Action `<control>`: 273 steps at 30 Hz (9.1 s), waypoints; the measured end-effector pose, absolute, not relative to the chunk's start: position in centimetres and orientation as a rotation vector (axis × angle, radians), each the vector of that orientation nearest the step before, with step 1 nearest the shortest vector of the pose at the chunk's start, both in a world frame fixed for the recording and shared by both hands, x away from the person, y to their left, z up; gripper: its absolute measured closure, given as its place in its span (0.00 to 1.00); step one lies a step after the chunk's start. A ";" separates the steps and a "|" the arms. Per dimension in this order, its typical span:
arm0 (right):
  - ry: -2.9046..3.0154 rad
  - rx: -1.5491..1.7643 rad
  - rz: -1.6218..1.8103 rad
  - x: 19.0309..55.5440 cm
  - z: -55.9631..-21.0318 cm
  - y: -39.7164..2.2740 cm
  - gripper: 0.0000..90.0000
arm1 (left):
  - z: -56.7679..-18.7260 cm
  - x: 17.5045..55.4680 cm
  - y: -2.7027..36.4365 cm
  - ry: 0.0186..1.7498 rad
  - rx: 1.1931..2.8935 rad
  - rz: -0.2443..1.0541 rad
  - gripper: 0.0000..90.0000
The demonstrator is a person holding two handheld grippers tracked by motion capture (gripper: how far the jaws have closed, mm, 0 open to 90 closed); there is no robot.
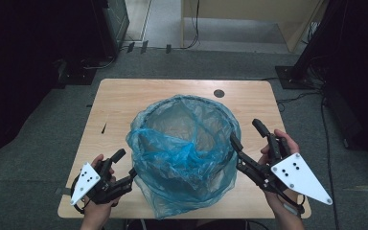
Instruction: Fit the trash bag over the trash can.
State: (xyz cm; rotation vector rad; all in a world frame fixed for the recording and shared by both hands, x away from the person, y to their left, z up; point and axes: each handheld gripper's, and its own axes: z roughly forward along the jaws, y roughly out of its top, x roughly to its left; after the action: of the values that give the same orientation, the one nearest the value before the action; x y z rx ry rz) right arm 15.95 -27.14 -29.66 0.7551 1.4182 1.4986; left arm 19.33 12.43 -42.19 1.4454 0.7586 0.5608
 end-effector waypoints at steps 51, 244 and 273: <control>1.491 0.682 1.568 15.9 -28.2 -26.6 0.67 | -46.0 22.3 13.8 1.048 1.507 0.577 1.00; 2.392 0.204 1.489 23.1 -26.2 -35.0 0.15 | -51.9 26.1 18.2 1.527 1.888 0.660 0.11; 2.114 0.667 1.548 20.8 -37.1 -39.2 0.00 | -51.9 26.1 18.2 1.527 1.888 0.660 0.11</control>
State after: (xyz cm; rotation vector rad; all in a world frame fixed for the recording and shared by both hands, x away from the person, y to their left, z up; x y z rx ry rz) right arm 20.78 -39.20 -37.11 0.6667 2.1144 1.5484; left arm 26.12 18.19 -51.91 1.8880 1.5269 0.6596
